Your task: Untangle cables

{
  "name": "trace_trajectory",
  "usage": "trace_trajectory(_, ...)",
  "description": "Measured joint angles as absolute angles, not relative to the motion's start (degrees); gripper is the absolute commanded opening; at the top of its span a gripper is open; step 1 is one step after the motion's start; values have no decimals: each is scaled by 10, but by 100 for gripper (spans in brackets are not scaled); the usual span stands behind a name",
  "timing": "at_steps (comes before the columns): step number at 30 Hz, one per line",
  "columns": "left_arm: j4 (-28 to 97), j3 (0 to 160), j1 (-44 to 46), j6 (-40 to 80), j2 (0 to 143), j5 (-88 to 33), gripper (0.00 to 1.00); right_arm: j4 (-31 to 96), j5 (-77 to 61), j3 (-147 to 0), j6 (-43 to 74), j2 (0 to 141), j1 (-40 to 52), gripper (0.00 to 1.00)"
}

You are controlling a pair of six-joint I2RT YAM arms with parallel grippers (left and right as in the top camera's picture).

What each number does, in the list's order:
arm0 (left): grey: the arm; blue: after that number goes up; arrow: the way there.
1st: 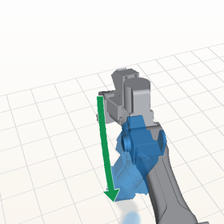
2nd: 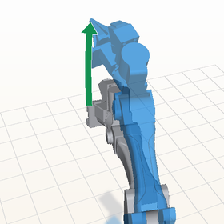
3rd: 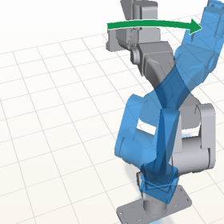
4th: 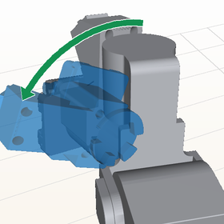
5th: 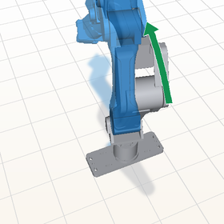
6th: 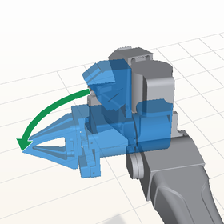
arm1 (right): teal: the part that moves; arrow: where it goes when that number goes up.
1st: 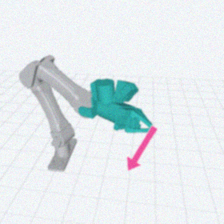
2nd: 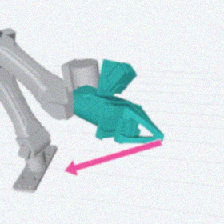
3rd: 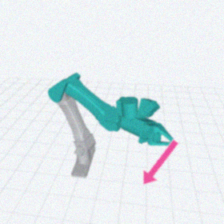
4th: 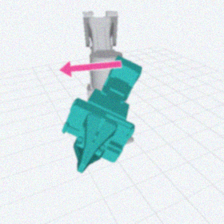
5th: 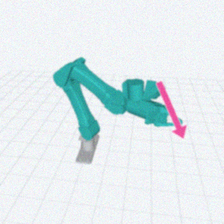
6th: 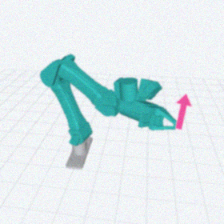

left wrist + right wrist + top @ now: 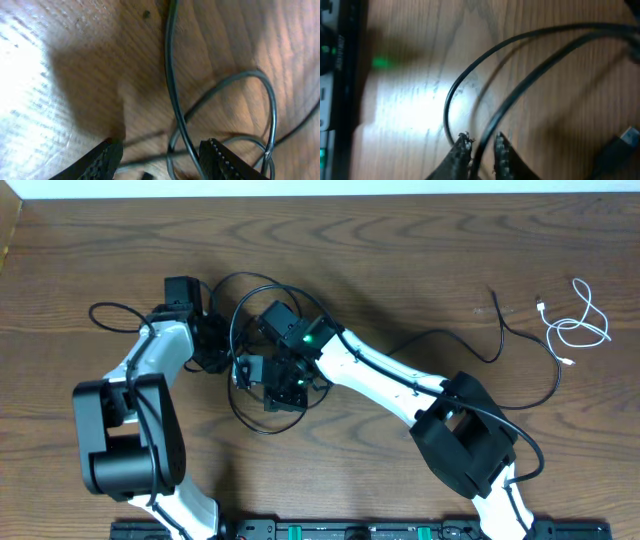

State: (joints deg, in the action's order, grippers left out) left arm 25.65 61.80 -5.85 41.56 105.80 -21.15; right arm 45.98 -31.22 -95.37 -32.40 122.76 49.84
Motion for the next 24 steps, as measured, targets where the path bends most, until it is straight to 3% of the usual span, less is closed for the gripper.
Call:
trace_trajectory(6,250,618,-58,416,1064,-213,56,405,-310,-910,-329,1228,508,34)
trace_trajectory(14,250,618,-58,416,1064,-209,56,346,-283,-868,-334,1228,545,80)
trace_trajectory(19,250,618,-58,416,1064,-209,56,321,-244,-857,-331,1228,569,85)
trace_trajectory(24,250,618,-58,416,1064,-209,56,317,-223,-851,-330,1228,582,81)
